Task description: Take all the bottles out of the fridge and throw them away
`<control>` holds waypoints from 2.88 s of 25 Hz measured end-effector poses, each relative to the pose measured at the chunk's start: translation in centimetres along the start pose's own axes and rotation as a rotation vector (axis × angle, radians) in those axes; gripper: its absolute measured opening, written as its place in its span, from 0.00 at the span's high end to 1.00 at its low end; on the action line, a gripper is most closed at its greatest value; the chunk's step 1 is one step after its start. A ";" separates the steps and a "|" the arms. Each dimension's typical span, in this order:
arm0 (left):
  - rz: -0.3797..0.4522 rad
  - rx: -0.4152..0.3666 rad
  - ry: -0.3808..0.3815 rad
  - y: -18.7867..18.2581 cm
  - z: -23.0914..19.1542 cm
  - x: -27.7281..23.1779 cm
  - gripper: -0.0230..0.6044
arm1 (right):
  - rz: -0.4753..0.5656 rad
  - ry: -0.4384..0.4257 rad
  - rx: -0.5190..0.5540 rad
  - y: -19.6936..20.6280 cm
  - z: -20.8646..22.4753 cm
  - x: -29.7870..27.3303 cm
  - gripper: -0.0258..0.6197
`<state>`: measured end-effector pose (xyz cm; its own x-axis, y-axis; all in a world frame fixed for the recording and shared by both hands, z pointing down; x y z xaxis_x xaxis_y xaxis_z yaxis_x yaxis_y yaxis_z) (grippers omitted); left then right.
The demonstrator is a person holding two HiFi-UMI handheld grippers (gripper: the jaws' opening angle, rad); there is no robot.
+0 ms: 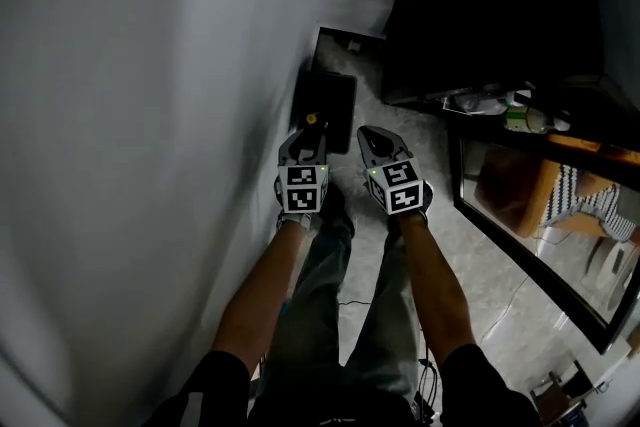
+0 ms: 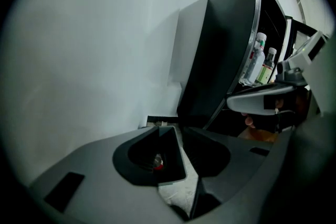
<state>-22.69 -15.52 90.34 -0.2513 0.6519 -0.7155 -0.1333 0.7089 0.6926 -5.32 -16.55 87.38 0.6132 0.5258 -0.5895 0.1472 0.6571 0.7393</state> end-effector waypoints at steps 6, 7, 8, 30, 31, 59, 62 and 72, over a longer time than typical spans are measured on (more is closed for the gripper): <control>0.018 0.008 -0.021 -3.8 1.0 6.1 0.83 | 0.023 0.021 -0.034 -3.9 -1.6 5.5 0.95; 0.028 0.010 -0.019 -4.9 1.3 7.4 0.86 | 0.028 0.024 -0.038 -4.7 -2.0 6.6 0.95; 0.041 0.013 -0.017 -6.0 1.6 8.6 0.88 | 0.034 0.025 -0.040 -5.7 -2.4 7.6 0.95; 0.471 0.013 0.099 -31.9 14.5 28.3 0.95 | 0.358 0.033 0.132 -28.2 -7.9 30.6 0.95; 0.479 0.017 0.100 -32.2 14.7 28.6 0.95 | 0.367 0.034 0.137 -28.6 -7.9 31.1 0.95; 0.493 -0.180 0.376 -37.6 30.2 26.3 0.95 | 0.524 0.362 -0.046 -25.1 3.1 45.8 0.95; 0.486 -0.198 0.405 -37.4 31.5 25.8 0.95 | 0.526 0.382 -0.054 -24.4 3.5 46.3 0.95; 0.465 -0.211 0.434 -36.5 32.9 25.2 0.95 | 0.506 0.412 -0.082 -22.6 4.3 47.1 0.95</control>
<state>7.42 -16.10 44.00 -0.6851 0.6777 -0.2672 -0.0918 0.2836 0.9545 23.58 -8.96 44.29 0.2411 0.9339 -0.2639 -0.1506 0.3046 0.9405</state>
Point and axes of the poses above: the fingertips, and each gripper's own axes: x backward along the fingers, z to its right, y out of its underside, the point moved 9 cm from there along x, backward along the fingers, and after that the axes turned 4 degrees about -y, right-handed, at the moved point
